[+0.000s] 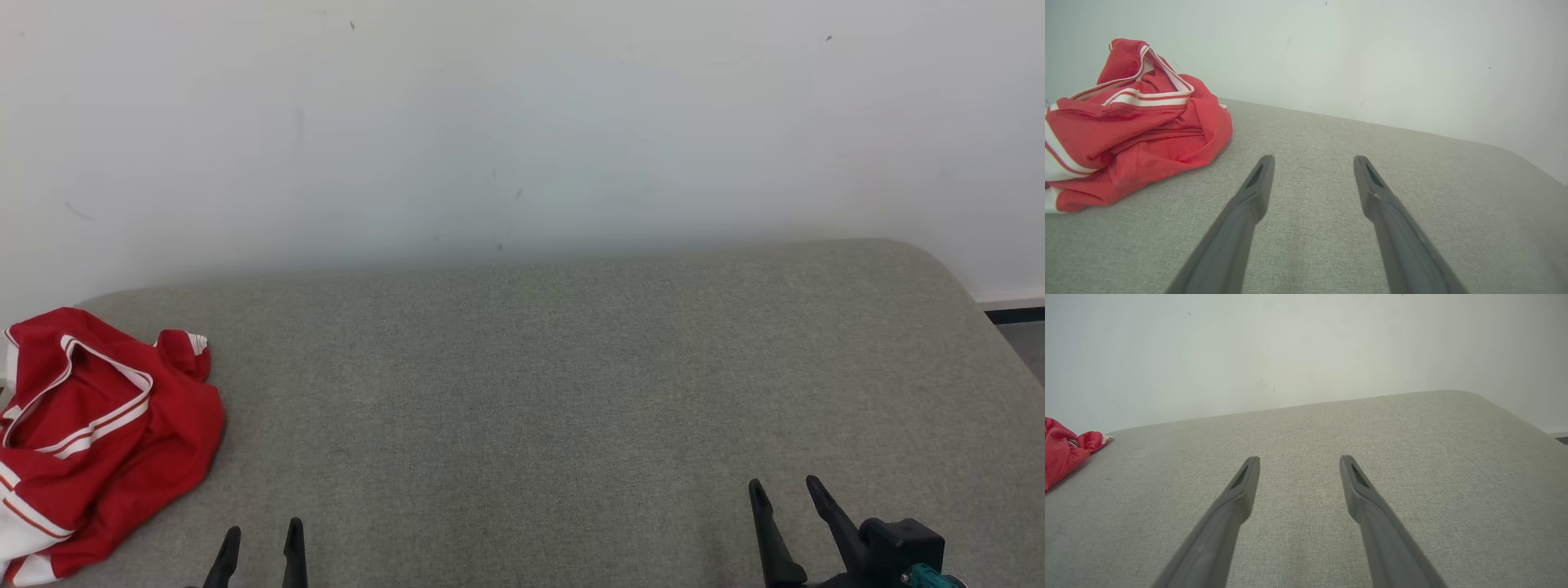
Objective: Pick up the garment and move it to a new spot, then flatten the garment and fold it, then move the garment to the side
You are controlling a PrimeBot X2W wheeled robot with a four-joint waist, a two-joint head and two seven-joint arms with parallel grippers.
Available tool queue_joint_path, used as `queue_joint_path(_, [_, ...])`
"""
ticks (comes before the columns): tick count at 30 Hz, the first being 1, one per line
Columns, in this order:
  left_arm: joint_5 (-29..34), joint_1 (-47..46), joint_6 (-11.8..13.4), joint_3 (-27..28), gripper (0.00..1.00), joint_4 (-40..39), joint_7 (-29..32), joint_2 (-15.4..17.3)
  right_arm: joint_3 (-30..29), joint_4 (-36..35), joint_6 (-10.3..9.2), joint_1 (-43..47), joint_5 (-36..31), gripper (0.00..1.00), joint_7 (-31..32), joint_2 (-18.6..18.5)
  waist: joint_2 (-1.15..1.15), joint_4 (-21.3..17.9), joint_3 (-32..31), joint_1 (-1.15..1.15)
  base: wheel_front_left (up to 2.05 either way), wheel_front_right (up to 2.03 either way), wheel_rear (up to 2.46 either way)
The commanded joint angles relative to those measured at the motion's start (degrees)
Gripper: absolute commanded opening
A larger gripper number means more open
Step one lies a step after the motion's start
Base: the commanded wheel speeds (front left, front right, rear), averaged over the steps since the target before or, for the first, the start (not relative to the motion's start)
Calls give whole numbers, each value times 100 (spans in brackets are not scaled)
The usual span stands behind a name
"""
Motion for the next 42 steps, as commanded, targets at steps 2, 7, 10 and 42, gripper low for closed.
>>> queue_joint_path(2, [142, 84, 12, 15, 100, -36, -70, 33, 26, -6, -11, 41, -176, 100, -52, -37, 0, -1, -18, 0, 0, 0, 0])
queue_joint_path(7, [294, 132, 31, -6, 100, -36, -111, 35, 59, 14, -12, 63, -352, 100, -82, -31, 0, -1, -58, 0, 0, 0, 0])
queue_joint_path(10, [280, 163, 41, -12, 100, -18, -106, 36, 73, 23, -12, 60, -374, 100, -75, -25, 0, -5, -74, 0, 0, 0, 0])
queue_joint_path(42, [354, 367, 210, 146, 100, -328, -105, 100, -25, 134, -12, 211, -354, 100, -236, 98, 0, 1317, -195, 0, 0, 0, 0])
